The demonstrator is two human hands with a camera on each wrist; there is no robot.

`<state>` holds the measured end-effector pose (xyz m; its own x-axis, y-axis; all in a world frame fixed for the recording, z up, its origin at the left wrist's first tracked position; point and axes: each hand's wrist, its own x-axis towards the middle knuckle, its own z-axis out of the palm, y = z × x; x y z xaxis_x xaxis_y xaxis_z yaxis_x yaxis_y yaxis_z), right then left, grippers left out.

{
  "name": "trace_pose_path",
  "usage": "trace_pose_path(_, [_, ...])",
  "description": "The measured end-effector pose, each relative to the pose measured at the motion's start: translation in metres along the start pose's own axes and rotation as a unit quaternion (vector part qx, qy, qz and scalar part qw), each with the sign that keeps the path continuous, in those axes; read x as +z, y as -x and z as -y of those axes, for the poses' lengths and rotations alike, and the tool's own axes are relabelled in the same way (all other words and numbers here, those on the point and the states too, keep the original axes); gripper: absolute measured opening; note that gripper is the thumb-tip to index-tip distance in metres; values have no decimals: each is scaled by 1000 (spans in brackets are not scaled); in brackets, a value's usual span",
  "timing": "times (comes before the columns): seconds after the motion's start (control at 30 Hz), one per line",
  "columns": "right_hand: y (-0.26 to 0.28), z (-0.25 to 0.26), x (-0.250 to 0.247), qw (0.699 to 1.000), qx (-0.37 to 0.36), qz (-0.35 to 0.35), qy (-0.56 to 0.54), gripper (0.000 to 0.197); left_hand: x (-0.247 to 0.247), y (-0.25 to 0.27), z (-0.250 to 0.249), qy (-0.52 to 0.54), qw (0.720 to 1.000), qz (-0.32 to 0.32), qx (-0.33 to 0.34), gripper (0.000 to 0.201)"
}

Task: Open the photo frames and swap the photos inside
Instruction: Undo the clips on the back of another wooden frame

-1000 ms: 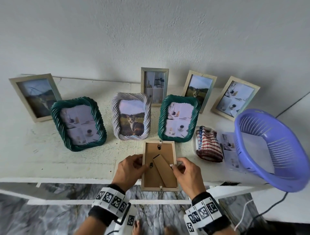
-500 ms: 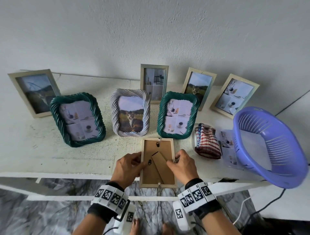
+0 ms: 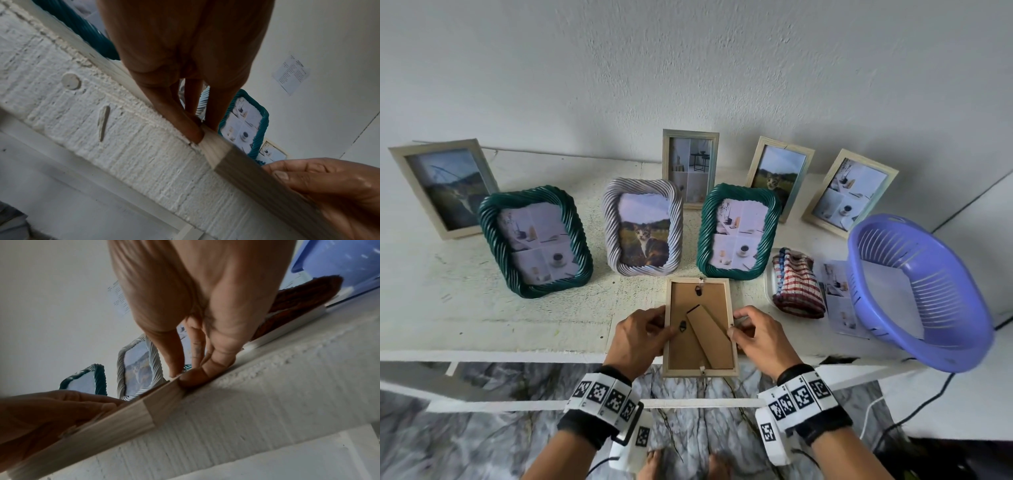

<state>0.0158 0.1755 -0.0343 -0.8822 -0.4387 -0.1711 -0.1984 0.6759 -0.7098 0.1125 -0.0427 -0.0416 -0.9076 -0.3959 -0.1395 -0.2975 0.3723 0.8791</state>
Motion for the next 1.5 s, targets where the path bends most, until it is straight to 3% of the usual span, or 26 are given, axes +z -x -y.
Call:
trace_pose_path(0.23, [5,-8,0,999,-15,-26,-28,23,1,3,0,-54,998,-9,39,33])
trace_pose_path(0.53, [4,-6,9,998,-22,-52,-31,21,14,0,3,-99,989,-88,70,35])
trace_pose_path(0.77, [7,-5,11,997,-50,-61,3,24,23,0,-9,-148,981,-126,-9,23])
trace_pose_path(0.9, [10,-4,10,997,-53,-46,8,25,22,-2,-15,-123,983,-116,-71,20])
trace_pose_path(1.1, [12,-6,5,998,-50,-9,23,28,15,3,-10,-94,987,-91,-91,10])
trace_pose_path(1.17, [5,-4,-2,997,-56,6,45,32,14,5,-10,-97,988,-90,-81,12])
trace_pose_path(1.33, [-19,14,-8,983,-123,-46,126,37,14,9,-8,-116,988,-89,-49,13])
trace_pose_path(1.5, [-39,34,2,965,-117,-4,237,41,13,11,-7,-119,989,-78,-33,13])
